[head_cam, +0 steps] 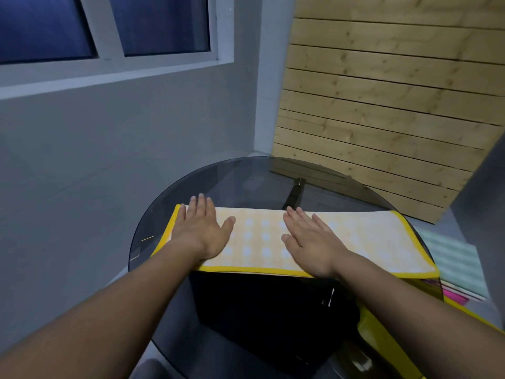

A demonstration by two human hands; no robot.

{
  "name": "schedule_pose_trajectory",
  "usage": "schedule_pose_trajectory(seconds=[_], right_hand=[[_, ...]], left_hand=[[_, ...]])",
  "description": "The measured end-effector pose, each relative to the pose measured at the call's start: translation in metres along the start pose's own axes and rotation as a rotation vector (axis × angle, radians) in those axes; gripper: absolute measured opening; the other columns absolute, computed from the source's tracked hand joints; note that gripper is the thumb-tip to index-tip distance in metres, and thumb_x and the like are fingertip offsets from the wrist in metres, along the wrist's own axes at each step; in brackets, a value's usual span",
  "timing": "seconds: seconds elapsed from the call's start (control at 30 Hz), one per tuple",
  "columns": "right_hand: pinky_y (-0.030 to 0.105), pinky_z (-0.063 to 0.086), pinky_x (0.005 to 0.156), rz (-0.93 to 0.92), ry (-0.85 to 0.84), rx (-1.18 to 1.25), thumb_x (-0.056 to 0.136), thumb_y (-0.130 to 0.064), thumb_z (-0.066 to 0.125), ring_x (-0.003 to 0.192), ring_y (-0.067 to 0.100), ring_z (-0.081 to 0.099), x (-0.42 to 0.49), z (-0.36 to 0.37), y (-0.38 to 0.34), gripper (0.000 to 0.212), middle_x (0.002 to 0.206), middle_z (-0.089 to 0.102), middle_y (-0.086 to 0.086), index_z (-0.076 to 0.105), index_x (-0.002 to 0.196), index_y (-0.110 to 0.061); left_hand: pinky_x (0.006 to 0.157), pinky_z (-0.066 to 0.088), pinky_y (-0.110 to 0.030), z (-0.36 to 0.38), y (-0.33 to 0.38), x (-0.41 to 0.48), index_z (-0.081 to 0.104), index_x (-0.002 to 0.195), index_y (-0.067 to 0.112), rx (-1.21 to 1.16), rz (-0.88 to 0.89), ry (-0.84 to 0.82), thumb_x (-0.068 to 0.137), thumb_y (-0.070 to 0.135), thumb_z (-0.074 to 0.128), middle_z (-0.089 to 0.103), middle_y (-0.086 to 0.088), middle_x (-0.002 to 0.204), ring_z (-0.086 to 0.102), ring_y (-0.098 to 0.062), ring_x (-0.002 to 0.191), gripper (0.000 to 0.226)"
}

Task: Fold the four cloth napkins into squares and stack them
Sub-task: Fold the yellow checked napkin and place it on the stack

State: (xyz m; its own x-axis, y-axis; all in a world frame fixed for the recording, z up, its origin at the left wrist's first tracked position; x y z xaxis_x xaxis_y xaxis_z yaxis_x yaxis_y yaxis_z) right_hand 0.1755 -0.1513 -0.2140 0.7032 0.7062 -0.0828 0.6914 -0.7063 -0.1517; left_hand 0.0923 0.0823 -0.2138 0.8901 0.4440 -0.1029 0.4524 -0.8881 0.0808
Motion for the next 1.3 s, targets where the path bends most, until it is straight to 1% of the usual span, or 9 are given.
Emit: schedule_pose_trajectory(seconds=[0.1,0.2,0.33,0.57,0.8,0.93,1.03,1.1,1.3], right_hand=[[0.034,-0.007,0.123,0.002,-0.012,0.001,0.103,-0.047,0.012,0.150,0.006,-0.014,0.000,0.000,0.000,0.062,0.164,-0.012,-0.009,-0.001,0.157,-0.022],[0.034,-0.008,0.122,-0.001,-0.024,0.005,0.103,-0.047,0.014,0.150,0.007,-0.014,-0.002,-0.004,-0.001,0.062,0.164,-0.012,-0.008,-0.001,0.157,-0.021],[0.034,-0.007,0.123,0.044,-0.032,0.027,0.102,-0.052,0.014,0.150,0.008,-0.014,-0.007,-0.007,0.019,0.065,0.164,-0.011,-0.008,0.000,0.157,-0.020],[0.039,-0.006,0.123,0.461,-0.013,-0.026,0.102,-0.052,0.008,0.151,0.019,-0.013,-0.039,-0.023,0.128,0.069,0.165,-0.012,0.004,-0.003,0.157,-0.012],[0.040,-0.007,0.122,0.377,0.128,-0.047,0.103,-0.049,0.015,0.152,0.023,-0.006,-0.041,-0.035,0.112,0.068,0.166,0.001,0.008,0.009,0.157,-0.009],[0.038,0.009,0.123,0.250,0.240,0.097,0.104,-0.044,0.027,0.151,0.023,0.014,-0.043,-0.052,0.061,0.057,0.162,0.024,0.006,0.032,0.151,-0.013],[0.041,0.035,0.105,0.153,0.214,0.198,0.102,-0.046,0.028,0.129,0.028,0.045,-0.056,-0.050,0.016,0.043,0.131,0.059,0.003,0.060,0.117,-0.022],[0.041,0.036,0.098,0.101,0.110,0.206,0.101,-0.050,0.024,0.120,0.025,0.048,-0.065,-0.043,-0.006,0.044,0.119,0.062,-0.002,0.060,0.100,-0.023],[0.043,0.034,0.100,0.133,0.015,0.139,0.100,-0.053,0.025,0.118,0.024,0.046,-0.079,-0.038,-0.001,0.047,0.107,0.057,-0.006,0.059,0.092,-0.021]], left_hand=[[0.121,-0.016,-0.041,-0.003,0.011,-0.007,-0.003,0.159,0.024,0.032,0.310,0.082,0.102,0.054,0.009,-0.018,-0.004,0.165,-0.025,-0.021,0.150,0.066],[0.121,-0.015,-0.035,-0.004,0.011,-0.013,0.007,0.157,0.040,-0.046,0.527,0.008,0.105,0.050,0.015,-0.013,0.010,0.164,-0.022,-0.010,0.149,0.054],[0.123,-0.013,-0.037,0.000,0.010,-0.012,0.006,0.156,0.044,-0.022,0.500,-0.023,0.102,0.058,0.015,-0.012,0.014,0.164,-0.020,-0.005,0.149,0.056],[0.123,-0.012,-0.037,0.001,0.013,-0.014,0.004,0.156,0.044,-0.011,0.463,-0.015,0.100,0.061,0.014,-0.013,0.015,0.163,-0.018,-0.006,0.150,0.060],[0.123,-0.010,-0.042,-0.002,0.019,-0.030,0.003,0.158,0.039,-0.001,0.344,-0.022,0.101,0.058,0.013,-0.011,0.011,0.165,-0.015,-0.011,0.152,0.061],[0.123,-0.006,-0.049,-0.002,0.022,-0.047,0.003,0.159,0.034,0.005,0.161,-0.019,0.099,0.060,0.009,-0.007,0.004,0.167,-0.010,-0.019,0.154,0.066],[0.120,0.009,-0.057,-0.007,0.035,-0.060,0.011,0.158,0.027,0.077,-0.022,-0.044,0.096,0.059,0.009,0.009,-0.007,0.166,0.007,-0.030,0.152,0.070],[0.113,0.024,-0.055,-0.017,0.051,-0.070,0.027,0.153,0.019,0.192,-0.078,-0.078,0.094,0.063,0.014,0.026,-0.014,0.155,0.025,-0.034,0.142,0.075],[0.101,0.035,-0.045,-0.042,0.099,-0.110,0.054,0.136,0.019,0.296,0.163,-0.200,0.089,0.072,0.031,0.046,-0.013,0.141,0.044,-0.033,0.128,0.074]])
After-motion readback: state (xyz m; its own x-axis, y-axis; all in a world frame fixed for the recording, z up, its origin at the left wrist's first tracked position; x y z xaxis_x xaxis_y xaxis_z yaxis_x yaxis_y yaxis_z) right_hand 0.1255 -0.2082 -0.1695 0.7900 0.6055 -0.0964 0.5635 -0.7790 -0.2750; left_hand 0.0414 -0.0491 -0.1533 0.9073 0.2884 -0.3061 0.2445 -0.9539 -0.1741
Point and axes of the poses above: each hand's wrist, its own x-axis towards the middle knuckle, its own z-axis out of the palm, y = z × x, the point moved 3 cm from there along x, towards the middle knuckle
